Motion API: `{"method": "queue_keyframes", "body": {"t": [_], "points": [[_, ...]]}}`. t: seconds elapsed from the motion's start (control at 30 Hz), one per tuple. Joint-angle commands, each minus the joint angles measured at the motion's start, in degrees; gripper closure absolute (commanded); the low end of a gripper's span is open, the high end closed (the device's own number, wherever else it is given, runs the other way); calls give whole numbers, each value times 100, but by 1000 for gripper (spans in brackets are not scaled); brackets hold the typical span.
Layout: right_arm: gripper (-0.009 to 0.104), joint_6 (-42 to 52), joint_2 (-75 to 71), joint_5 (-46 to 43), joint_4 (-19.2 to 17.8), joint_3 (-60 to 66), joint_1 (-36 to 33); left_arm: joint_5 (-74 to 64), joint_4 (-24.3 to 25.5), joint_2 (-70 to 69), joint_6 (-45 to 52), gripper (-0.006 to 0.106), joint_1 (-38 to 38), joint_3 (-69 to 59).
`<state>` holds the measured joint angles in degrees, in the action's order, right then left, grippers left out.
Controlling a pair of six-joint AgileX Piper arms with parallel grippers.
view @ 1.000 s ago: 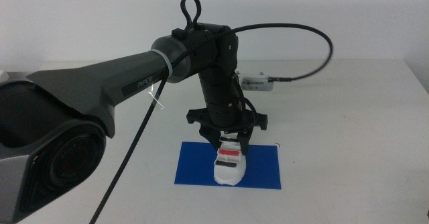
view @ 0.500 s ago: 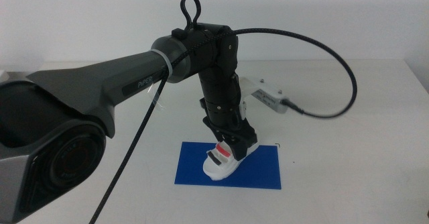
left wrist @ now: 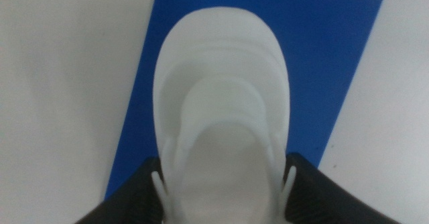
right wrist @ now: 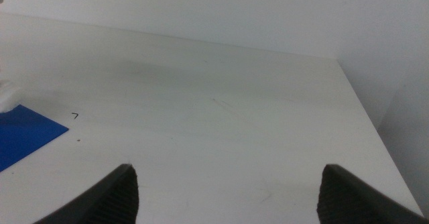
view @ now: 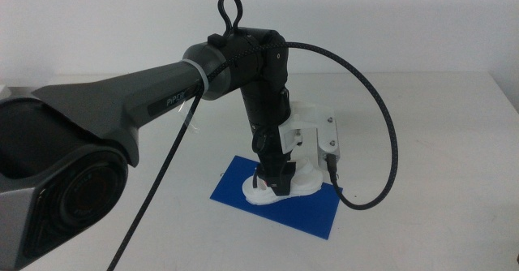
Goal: Use one arm to grab the shoe from the table and place it on the mat.
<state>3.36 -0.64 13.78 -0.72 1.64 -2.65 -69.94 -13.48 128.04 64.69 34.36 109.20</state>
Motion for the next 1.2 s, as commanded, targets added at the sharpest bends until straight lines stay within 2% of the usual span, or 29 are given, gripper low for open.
{"method": "queue_keyframes", "body": {"t": [0.0,0.13,0.33,0.67,0.73,0.83,0.97,1.17], "points": [[17,59,21,-418,-62,29,5,-515,11,-397,20,100,32,157],[17,59,21,-418,-62,29,5,-515,74,-397,-329,100,32,157],[17,59,21,-418,-62,29,5,-515,107,-417,-317,100,32,157],[17,59,21,-418,-62,29,5,-515,1474,-551,-168,100,559,157],[17,59,21,-418,-62,29,5,-515,1588,-551,-168,100,611,157],[17,59,21,-418,-62,29,5,-515,1519,-551,-168,100,611,150],[17,59,21,-418,-62,29,5,-497,1030,-503,-193,100,611,139],[17,59,21,-418,-62,29,5,-499,1005,-433,-193,93,611,139]]}}
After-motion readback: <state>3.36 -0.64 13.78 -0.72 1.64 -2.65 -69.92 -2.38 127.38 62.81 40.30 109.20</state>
